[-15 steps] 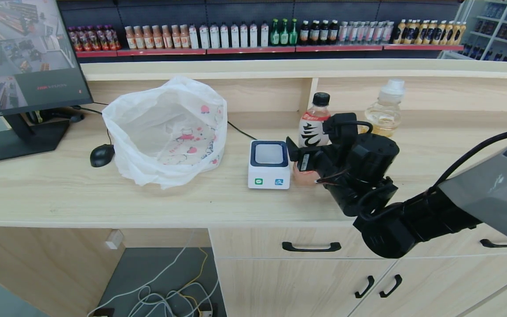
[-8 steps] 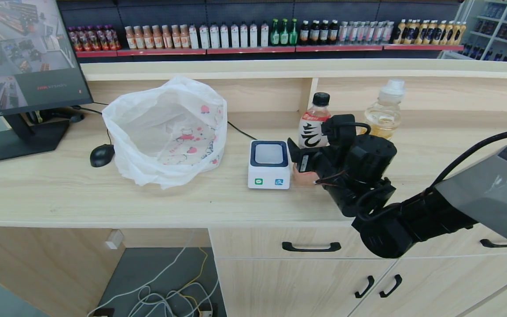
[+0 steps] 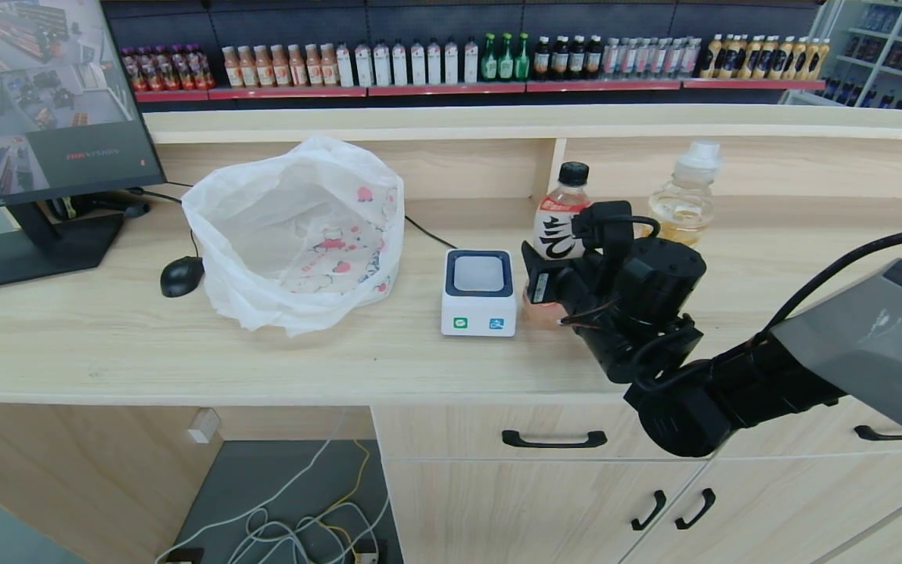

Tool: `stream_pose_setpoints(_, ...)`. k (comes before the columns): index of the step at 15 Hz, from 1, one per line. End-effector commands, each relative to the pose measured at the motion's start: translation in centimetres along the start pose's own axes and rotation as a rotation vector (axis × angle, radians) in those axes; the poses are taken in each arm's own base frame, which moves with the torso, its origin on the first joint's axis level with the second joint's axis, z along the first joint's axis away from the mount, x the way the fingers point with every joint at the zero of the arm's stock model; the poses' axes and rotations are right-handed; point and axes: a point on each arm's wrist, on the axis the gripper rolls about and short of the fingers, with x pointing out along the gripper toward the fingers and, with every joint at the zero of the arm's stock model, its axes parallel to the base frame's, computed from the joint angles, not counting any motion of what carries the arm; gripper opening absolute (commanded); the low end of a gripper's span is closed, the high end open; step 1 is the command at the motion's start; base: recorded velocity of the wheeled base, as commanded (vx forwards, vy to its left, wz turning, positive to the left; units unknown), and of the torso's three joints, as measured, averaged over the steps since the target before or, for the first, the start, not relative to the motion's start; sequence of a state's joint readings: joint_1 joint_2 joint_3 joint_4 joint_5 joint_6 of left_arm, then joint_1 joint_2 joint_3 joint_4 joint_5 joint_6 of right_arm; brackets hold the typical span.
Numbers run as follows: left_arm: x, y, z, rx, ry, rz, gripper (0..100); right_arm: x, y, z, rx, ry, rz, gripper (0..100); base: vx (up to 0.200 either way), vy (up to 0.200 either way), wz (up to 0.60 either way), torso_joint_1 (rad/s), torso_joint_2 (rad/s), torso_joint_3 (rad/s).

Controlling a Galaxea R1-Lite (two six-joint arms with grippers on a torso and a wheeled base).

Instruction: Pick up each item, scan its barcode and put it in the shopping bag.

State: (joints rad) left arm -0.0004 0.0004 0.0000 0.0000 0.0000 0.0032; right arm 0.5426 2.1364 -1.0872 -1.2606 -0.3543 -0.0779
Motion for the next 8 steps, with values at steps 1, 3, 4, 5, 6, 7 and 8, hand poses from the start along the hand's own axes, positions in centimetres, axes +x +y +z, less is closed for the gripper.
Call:
stream_pose_setpoints(1,0.0,0.0,0.0,0.0,0.0,0.0,100,0.0,-0.1,0.1,0.0,-0.002,-0.001,0,0.0,0.0,0.0,0.0,0.0,0.0)
stream_pose_setpoints(3,0.0,0.0,0.0,0.0,0.0,0.0,100,-0.1,0.0,0.1,0.002,-0.002,0.0,0,0.0,0.0,0.0,0.0,0.0,0.0)
stream_pose_setpoints(4,0.0,0.0,0.0,0.0,0.0,0.0,100,-0.1,0.0,0.2,0.002,-0.003,0.0,0,0.0,0.0,0.0,0.0,0.0,0.0)
stream_pose_setpoints(5,0.0,0.0,0.0,0.0,0.0,-0.001,100,-0.2,-0.1,0.5,0.004,-0.007,0.0,0,0.0,0.0,0.0,0.0,0.0,0.0)
stream_pose_setpoints(6,0.0,0.0,0.0,0.0,0.0,0.0,100,-0.5,-0.2,1.0,0.007,-0.015,0.001,0,0.0,0.0,0.0,0.0,0.0,0.0)
stream_pose_setpoints(7,0.0,0.0,0.0,0.0,0.0,-0.001,100,-0.8,-0.1,1.5,0.01,-0.02,0.006,0,0.0,0.0,0.0,0.0,0.0,0.0)
stream_pose_setpoints(8,0.0,0.0,0.0,0.0,0.0,-0.003,100,-1.1,0.2,2.0,0.015,-0.028,0.021,0,0.0,0.0,0.0,0.0,0.0,0.0)
